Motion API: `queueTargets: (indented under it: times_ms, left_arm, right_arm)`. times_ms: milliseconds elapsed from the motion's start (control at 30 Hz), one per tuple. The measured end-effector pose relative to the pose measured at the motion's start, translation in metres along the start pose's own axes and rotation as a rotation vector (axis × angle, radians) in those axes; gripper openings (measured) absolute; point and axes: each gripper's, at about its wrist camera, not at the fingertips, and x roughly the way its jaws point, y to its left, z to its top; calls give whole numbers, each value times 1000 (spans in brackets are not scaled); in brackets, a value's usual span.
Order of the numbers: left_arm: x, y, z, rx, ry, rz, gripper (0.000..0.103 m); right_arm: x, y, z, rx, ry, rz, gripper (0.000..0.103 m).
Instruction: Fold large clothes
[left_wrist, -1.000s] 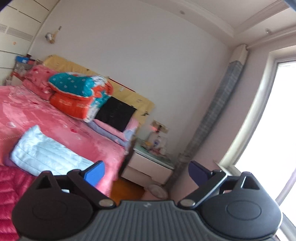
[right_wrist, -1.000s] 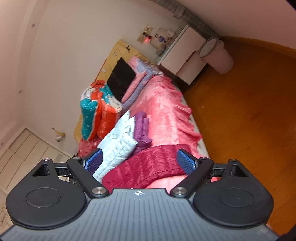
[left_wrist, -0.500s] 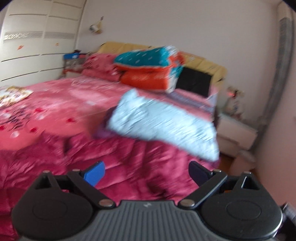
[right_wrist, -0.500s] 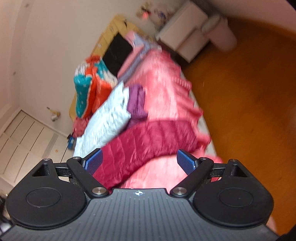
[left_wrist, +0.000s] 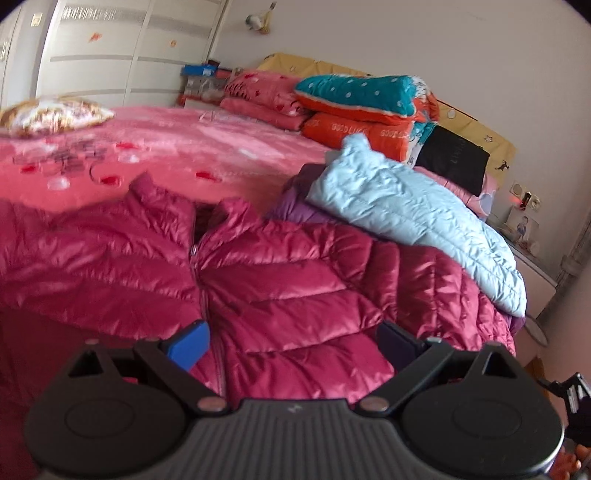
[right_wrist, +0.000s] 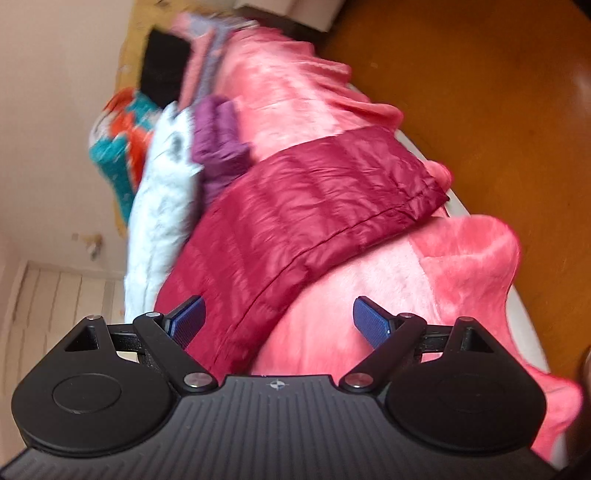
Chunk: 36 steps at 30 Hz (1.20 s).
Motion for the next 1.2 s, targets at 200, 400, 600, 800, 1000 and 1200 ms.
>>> queueTargets:
  times_ms: [200,400,600,800,1000,1200]
  left_arm:
    - [20,22,-3,-44,34,-29,97]
    - [33,40,-4,-80,48,-28,97]
    - [34,53,0,-106,29,-40,97]
    - [31,67,5,-139,2,-39,97]
    - [28,83,12,-197,-18,-36,97]
    - [19,99,21,-221,-54,-27,97]
  right_arm:
    - [19,-21,14,123,-81,26,103]
    - [42,-32,18,203,-157,74,103]
    - [47,-37,17,231,-227,78,90]
    - [38,-27,11,165,-263,7,45]
    - [17,18,6,-17,-357,-80,34]
    - [0,94,-11,-306,-426,-88,26]
